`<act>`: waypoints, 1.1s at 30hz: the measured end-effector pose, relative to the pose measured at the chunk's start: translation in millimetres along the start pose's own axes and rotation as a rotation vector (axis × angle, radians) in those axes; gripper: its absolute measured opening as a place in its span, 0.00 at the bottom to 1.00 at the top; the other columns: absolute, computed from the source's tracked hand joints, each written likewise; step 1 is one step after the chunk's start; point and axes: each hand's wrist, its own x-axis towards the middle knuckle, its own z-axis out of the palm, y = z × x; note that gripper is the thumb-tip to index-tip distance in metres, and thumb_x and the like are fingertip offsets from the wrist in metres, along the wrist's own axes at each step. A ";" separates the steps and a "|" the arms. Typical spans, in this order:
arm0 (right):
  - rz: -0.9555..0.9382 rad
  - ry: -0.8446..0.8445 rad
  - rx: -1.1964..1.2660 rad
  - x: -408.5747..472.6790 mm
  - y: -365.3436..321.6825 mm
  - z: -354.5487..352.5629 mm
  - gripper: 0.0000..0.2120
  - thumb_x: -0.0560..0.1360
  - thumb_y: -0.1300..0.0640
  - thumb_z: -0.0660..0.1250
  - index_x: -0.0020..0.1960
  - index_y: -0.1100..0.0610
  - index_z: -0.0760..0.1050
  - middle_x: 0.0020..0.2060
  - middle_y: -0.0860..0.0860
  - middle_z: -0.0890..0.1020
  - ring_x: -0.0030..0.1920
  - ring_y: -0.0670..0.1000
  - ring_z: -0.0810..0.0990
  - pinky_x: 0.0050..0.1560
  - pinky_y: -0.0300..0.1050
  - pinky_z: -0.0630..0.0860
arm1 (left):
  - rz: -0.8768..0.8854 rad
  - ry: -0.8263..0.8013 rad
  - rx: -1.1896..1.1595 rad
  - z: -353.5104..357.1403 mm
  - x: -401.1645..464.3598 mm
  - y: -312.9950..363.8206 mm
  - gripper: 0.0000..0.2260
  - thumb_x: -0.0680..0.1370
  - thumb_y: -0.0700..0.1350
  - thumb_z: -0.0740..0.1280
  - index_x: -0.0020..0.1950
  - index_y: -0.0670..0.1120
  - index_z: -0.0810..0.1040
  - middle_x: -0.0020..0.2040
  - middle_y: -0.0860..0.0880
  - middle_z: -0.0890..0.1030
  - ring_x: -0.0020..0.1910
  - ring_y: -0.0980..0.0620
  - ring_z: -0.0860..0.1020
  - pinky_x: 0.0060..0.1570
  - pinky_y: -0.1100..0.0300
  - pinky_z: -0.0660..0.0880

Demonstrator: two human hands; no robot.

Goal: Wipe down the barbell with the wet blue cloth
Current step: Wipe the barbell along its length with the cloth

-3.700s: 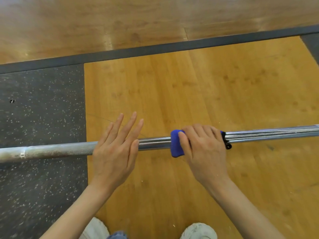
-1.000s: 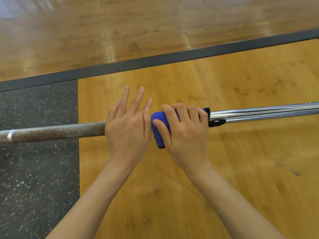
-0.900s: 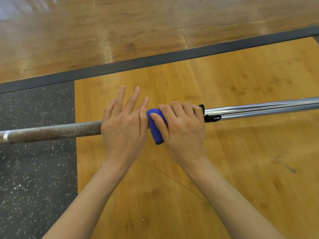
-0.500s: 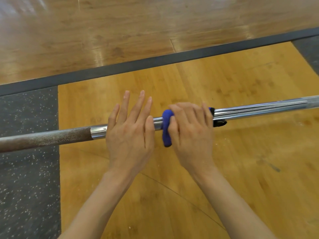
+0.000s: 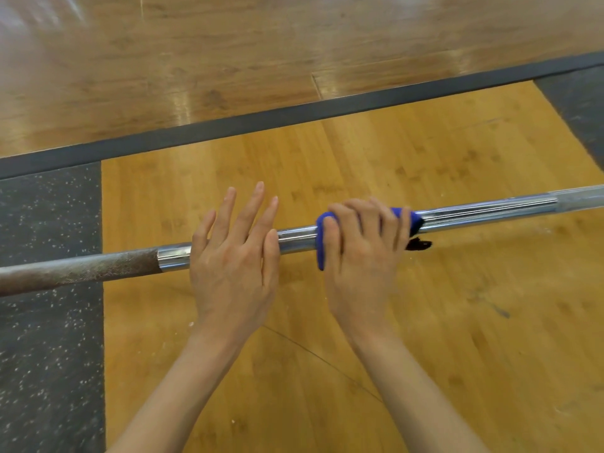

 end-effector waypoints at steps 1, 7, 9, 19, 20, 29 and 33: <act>-0.095 -0.024 0.015 -5.1 -5.5 2.2 0.19 0.86 0.48 0.53 0.59 0.55 0.80 0.57 0.50 0.80 0.64 0.57 0.75 0.75 0.60 0.58 | 0.000 0.001 -0.001 -0.5 -1.8 0.0 0.21 0.87 0.49 0.49 0.75 0.48 0.73 0.77 0.51 0.69 0.79 0.45 0.64 0.75 0.46 0.60; -0.019 0.051 -0.025 3.7 49.1 -18.1 0.18 0.86 0.50 0.53 0.59 0.55 0.80 0.56 0.50 0.80 0.62 0.56 0.75 0.75 0.55 0.57 | 0.008 -0.017 -0.018 -3.2 -9.8 1.5 0.21 0.87 0.49 0.51 0.77 0.48 0.71 0.77 0.52 0.69 0.79 0.46 0.63 0.75 0.47 0.59; 0.007 0.022 -0.022 -2.7 24.2 -11.9 0.16 0.85 0.52 0.54 0.58 0.55 0.79 0.55 0.49 0.80 0.62 0.57 0.75 0.76 0.57 0.57 | -0.002 -0.008 -0.024 -3.0 -12.6 3.0 0.21 0.87 0.48 0.51 0.76 0.48 0.72 0.77 0.51 0.69 0.79 0.46 0.63 0.75 0.47 0.59; -0.065 -0.044 -0.061 -7.5 44.2 -29.2 0.21 0.86 0.49 0.49 0.57 0.55 0.79 0.53 0.49 0.80 0.57 0.54 0.73 0.72 0.56 0.62 | -0.025 -0.037 -0.067 -9.3 -24.3 7.0 0.20 0.87 0.49 0.51 0.76 0.47 0.72 0.75 0.52 0.72 0.78 0.47 0.65 0.76 0.49 0.59; -0.061 -0.055 -0.066 -9.5 42.1 -30.5 0.20 0.86 0.49 0.49 0.57 0.55 0.78 0.53 0.49 0.80 0.57 0.54 0.74 0.72 0.57 0.62 | -0.027 -0.050 -0.064 -11.4 -26.1 7.8 0.21 0.87 0.49 0.51 0.77 0.47 0.71 0.76 0.52 0.71 0.78 0.46 0.65 0.76 0.49 0.58; -0.065 -0.134 -0.024 -31.7 45.2 -50.3 0.20 0.86 0.49 0.48 0.62 0.55 0.76 0.59 0.49 0.78 0.66 0.56 0.74 0.78 0.52 0.53 | -0.016 -0.160 -0.017 -28.5 -45.5 15.5 0.24 0.86 0.51 0.48 0.80 0.47 0.65 0.79 0.48 0.65 0.81 0.45 0.58 0.78 0.48 0.51; -0.085 -0.133 -0.026 -44.9 49.4 -57.3 0.20 0.86 0.50 0.50 0.66 0.56 0.75 0.64 0.50 0.77 0.71 0.57 0.71 0.78 0.58 0.57 | 0.055 -0.173 0.015 -26.4 -45.2 21.5 0.24 0.86 0.51 0.49 0.80 0.46 0.64 0.80 0.47 0.63 0.81 0.44 0.56 0.78 0.46 0.51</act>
